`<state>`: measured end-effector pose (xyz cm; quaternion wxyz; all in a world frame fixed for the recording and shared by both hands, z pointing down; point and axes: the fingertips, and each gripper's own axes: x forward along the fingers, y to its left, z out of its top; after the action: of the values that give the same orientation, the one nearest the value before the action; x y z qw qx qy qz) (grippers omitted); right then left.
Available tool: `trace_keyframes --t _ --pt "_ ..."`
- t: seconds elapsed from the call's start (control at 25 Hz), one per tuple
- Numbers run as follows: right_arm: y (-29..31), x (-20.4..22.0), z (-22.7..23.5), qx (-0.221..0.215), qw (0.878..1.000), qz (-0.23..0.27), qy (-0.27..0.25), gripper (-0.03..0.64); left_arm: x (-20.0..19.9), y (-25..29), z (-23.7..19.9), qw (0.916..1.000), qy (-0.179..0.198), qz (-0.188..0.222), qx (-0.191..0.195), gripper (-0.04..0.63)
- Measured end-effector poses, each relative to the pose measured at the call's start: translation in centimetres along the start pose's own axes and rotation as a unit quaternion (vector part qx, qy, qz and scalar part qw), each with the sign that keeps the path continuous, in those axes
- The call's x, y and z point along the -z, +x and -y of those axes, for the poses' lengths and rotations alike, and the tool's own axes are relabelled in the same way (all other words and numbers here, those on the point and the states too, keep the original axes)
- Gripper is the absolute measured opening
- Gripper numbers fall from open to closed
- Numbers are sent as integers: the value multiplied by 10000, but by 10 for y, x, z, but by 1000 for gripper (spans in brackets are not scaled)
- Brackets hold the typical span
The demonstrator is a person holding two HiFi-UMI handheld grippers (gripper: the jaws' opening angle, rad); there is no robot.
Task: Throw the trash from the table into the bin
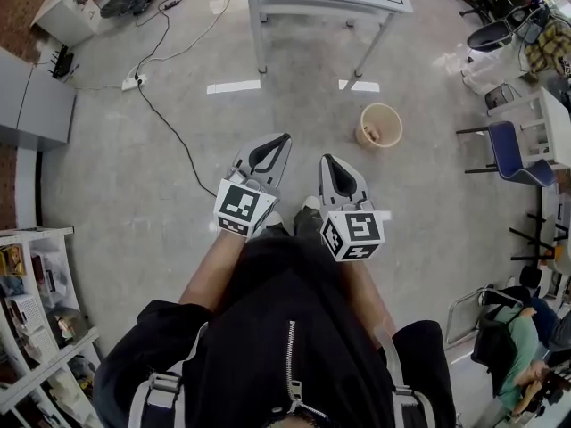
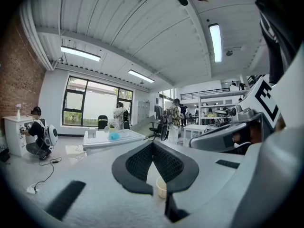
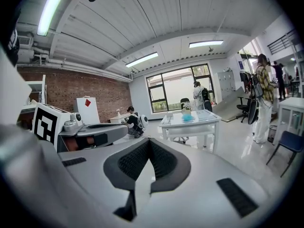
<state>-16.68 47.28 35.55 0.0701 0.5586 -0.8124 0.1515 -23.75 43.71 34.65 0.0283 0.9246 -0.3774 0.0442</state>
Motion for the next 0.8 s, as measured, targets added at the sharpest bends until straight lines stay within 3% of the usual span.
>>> trace_keyframes --t 0.8 --pt "-1 10 -16 -42 9999 -82 57 9 8 -10 -1 10000 -59 -50 60 5"
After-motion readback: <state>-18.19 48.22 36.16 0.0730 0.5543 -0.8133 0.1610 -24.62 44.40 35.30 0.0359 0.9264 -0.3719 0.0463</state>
